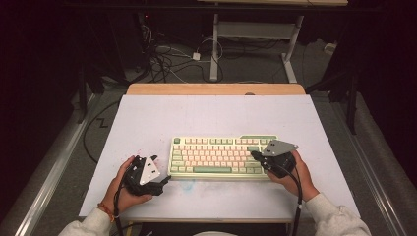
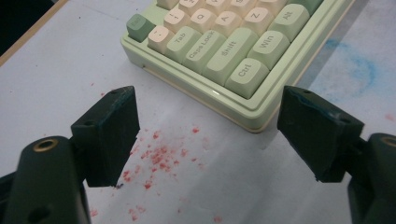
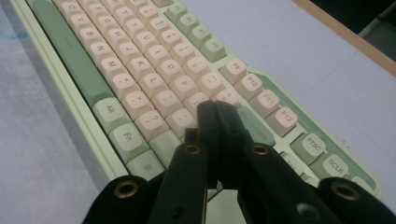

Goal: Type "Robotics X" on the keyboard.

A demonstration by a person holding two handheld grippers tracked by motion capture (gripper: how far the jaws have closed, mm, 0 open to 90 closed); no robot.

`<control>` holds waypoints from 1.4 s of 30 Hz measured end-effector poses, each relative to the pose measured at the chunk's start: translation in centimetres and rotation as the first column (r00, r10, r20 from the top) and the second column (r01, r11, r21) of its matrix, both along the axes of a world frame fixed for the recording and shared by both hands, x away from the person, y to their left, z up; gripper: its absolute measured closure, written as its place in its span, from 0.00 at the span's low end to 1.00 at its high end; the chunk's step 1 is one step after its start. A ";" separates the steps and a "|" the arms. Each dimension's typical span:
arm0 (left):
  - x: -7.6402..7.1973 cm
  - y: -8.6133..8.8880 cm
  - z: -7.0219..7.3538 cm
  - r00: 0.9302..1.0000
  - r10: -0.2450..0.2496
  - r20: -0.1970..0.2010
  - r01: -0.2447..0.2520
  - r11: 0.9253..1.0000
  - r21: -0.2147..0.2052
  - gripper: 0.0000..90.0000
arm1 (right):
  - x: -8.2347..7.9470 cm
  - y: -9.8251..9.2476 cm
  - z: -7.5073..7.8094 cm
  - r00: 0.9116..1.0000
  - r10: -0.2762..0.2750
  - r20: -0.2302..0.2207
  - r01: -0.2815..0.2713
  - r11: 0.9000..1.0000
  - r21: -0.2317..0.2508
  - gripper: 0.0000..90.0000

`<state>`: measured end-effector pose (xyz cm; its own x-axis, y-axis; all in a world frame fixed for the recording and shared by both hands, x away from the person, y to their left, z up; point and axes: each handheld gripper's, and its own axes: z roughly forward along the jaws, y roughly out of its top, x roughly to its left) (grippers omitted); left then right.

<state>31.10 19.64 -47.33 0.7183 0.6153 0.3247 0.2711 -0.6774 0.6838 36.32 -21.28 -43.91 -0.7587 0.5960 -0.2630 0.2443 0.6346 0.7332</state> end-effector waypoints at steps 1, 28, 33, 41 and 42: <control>0.0 0.0 0.0 1.000 0.000 0.000 0.000 1.000 0.001 0.22 | 0.0 0.0 -0.1 1.000 0.001 -0.004 -0.001 1.000 -0.004 1.00; 0.0 0.1 0.0 0.999 -0.004 -0.040 0.003 0.999 -0.045 0.23 | -0.4 0.1 -2.0 0.999 0.012 -0.052 -0.015 0.999 -0.049 1.00; -0.1 0.3 0.5 0.999 -0.007 -0.045 0.004 0.997 -0.072 0.37 | -0.4 0.1 -2.1 0.999 0.005 -0.048 -0.007 0.999 -0.044 1.00; 0.2 0.7 1.4 0.996 -0.037 -0.086 0.024 0.989 -0.149 0.80 | -0.5 0.0 -2.2 0.999 0.004 -0.046 -0.005 0.999 -0.035 1.00; 0.3 0.7 1.6 0.995 -0.037 -0.090 0.023 0.988 -0.155 0.85 | -0.5 0.0 -2.2 0.999 0.003 -0.045 -0.004 0.999 -0.035 1.00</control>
<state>31.43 20.35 -45.78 0.7597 0.6305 0.1588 0.3194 -0.5747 0.7534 35.79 -21.30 -46.09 -0.7723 0.5841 -0.2495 0.2739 0.6607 0.6989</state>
